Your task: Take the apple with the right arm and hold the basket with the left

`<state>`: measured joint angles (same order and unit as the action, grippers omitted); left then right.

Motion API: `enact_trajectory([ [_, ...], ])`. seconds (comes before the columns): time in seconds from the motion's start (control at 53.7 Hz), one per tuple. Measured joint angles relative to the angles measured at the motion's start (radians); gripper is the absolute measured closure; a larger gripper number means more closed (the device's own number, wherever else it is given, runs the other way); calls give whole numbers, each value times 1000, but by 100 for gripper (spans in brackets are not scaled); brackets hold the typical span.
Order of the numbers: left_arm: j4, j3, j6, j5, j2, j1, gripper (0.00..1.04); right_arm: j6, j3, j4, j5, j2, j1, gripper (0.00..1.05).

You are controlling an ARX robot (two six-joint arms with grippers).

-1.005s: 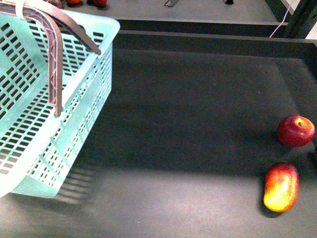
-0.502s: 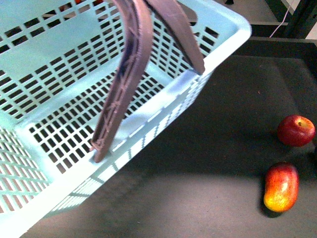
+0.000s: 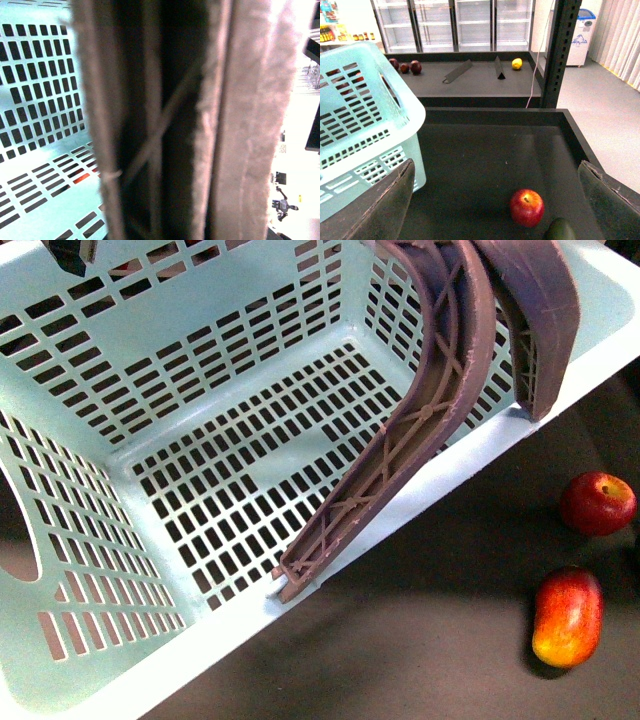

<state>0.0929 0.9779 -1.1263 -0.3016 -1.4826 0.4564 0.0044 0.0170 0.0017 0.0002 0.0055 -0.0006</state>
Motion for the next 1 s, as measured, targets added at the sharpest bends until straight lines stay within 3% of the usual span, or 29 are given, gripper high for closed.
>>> enact_trajectory([
  [0.595,1,3,8,6,0,0,90,0,0,0,0,0,0,9],
  [0.633,1,3,8,6,0,0,90,54,26,-76,63,35,16,9],
  [0.67,1,3,8,6,0,0,90,166,108,-262,169,154,32,9],
  [0.744,1,5,9,6,0,0,90,335,175,-413,187,320,3,9],
  [0.856,1,5,9,5,0,0,90,446,176,-385,154,438,-41,9],
  [1.005,3,6,11,5,0,0,90,443,175,-211,117,619,-68,9],
])
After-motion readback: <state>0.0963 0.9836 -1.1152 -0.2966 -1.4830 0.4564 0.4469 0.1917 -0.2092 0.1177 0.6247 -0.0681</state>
